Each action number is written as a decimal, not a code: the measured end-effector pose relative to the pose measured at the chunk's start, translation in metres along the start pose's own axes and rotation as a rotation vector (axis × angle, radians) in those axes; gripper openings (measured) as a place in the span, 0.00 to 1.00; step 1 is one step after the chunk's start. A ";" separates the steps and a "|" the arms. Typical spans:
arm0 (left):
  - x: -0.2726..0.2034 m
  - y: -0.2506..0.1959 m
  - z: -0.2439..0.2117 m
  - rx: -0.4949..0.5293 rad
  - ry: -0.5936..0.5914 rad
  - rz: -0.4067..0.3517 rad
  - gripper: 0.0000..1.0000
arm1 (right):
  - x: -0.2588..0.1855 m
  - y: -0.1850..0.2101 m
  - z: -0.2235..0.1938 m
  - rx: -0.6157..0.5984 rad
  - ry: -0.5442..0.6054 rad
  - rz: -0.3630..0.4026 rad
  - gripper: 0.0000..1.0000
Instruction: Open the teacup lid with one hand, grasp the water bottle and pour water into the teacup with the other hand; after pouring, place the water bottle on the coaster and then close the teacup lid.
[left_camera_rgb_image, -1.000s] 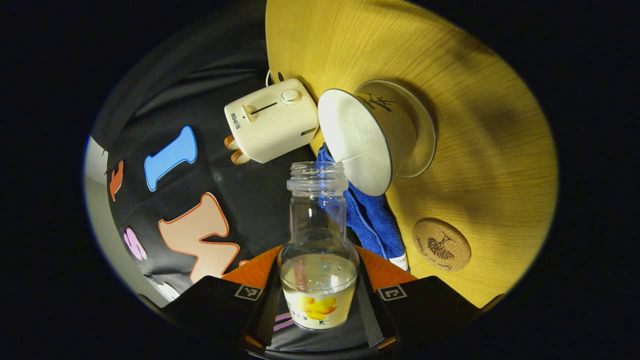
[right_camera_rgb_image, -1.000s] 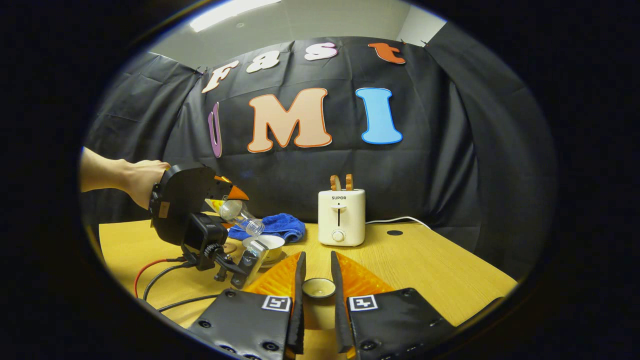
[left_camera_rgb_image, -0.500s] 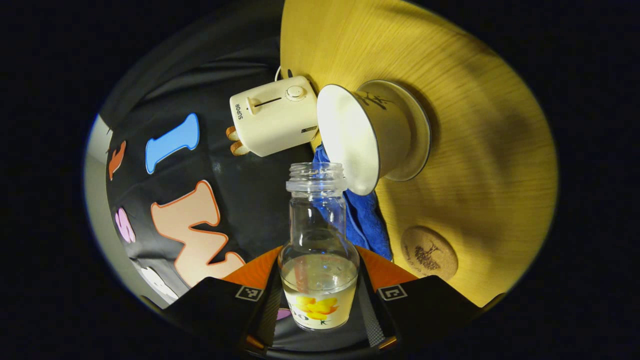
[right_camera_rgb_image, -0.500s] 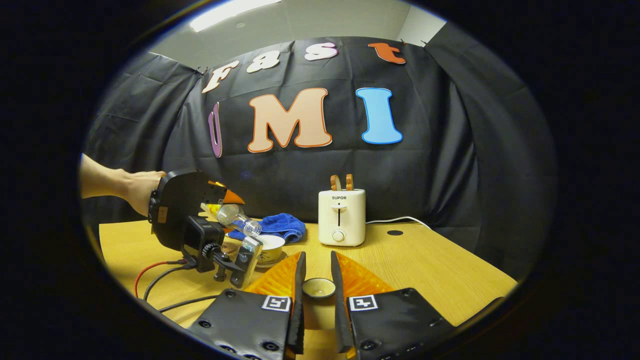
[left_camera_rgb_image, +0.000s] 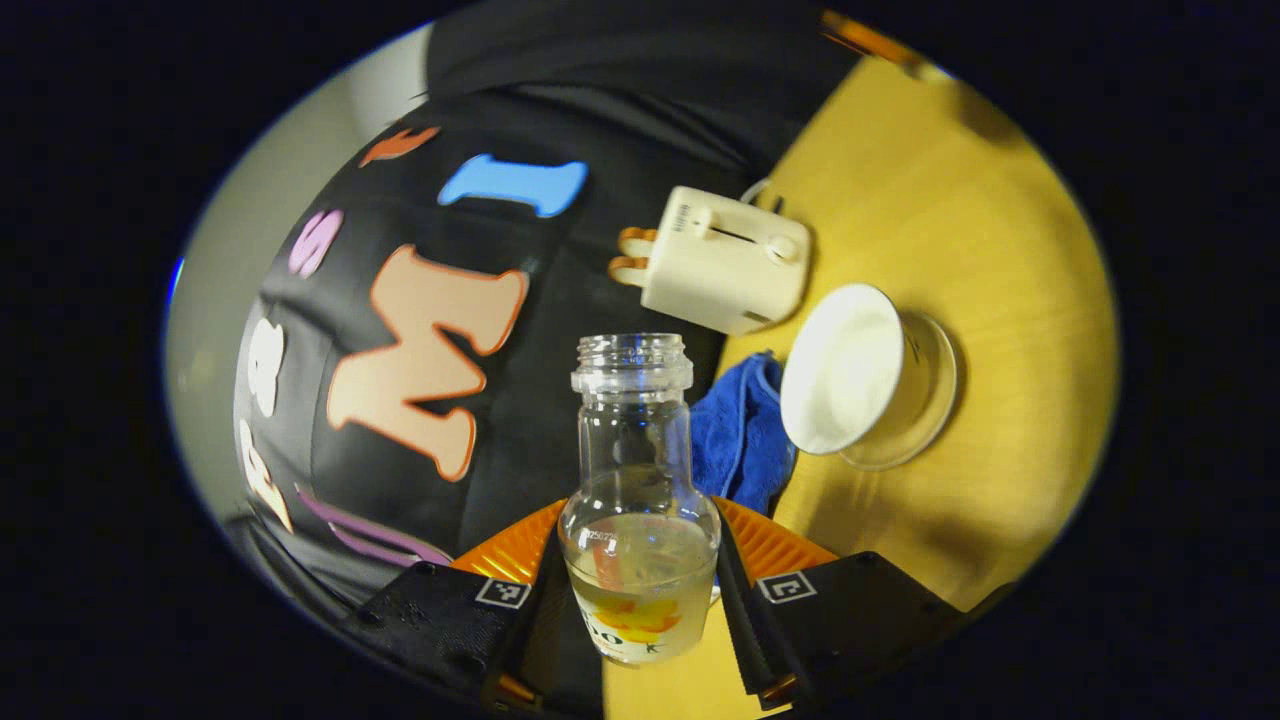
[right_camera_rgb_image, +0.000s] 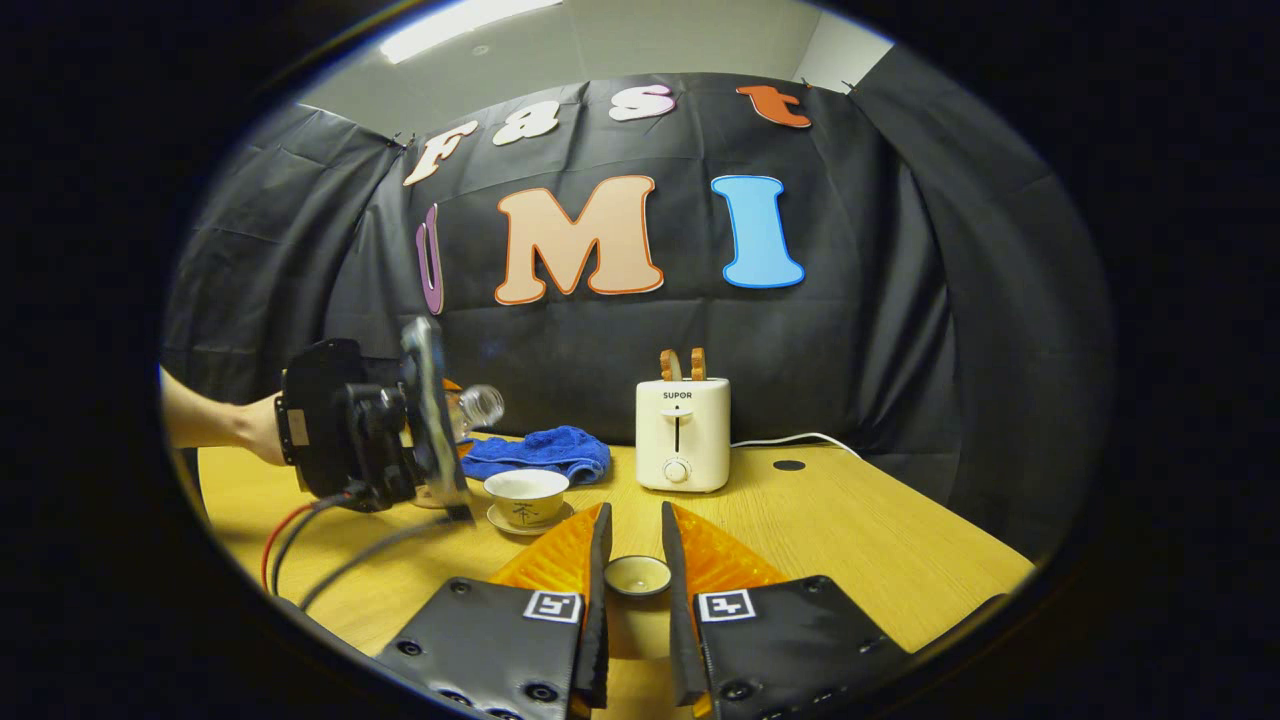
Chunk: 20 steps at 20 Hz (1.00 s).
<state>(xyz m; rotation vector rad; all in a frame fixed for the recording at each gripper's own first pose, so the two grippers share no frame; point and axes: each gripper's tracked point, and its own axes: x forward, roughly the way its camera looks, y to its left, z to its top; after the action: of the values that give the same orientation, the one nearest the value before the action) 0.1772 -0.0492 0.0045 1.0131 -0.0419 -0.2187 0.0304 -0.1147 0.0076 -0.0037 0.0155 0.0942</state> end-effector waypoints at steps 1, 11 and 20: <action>0.003 0.003 -0.003 -0.141 -0.022 -0.003 0.66 | 0.001 0.000 0.000 0.000 0.000 -0.001 0.28; 0.006 0.016 -0.032 -0.899 -0.084 -0.019 0.66 | -0.001 -0.002 -0.001 0.000 0.000 -0.010 0.28; 0.017 0.024 -0.040 -0.932 -0.114 0.018 0.66 | 0.000 -0.004 0.000 0.000 0.000 -0.017 0.28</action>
<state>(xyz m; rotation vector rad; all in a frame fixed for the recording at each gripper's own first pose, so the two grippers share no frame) 0.2026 -0.0067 0.0020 0.0718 -0.0458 -0.2437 0.0303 -0.1183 0.0072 -0.0041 0.0157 0.0770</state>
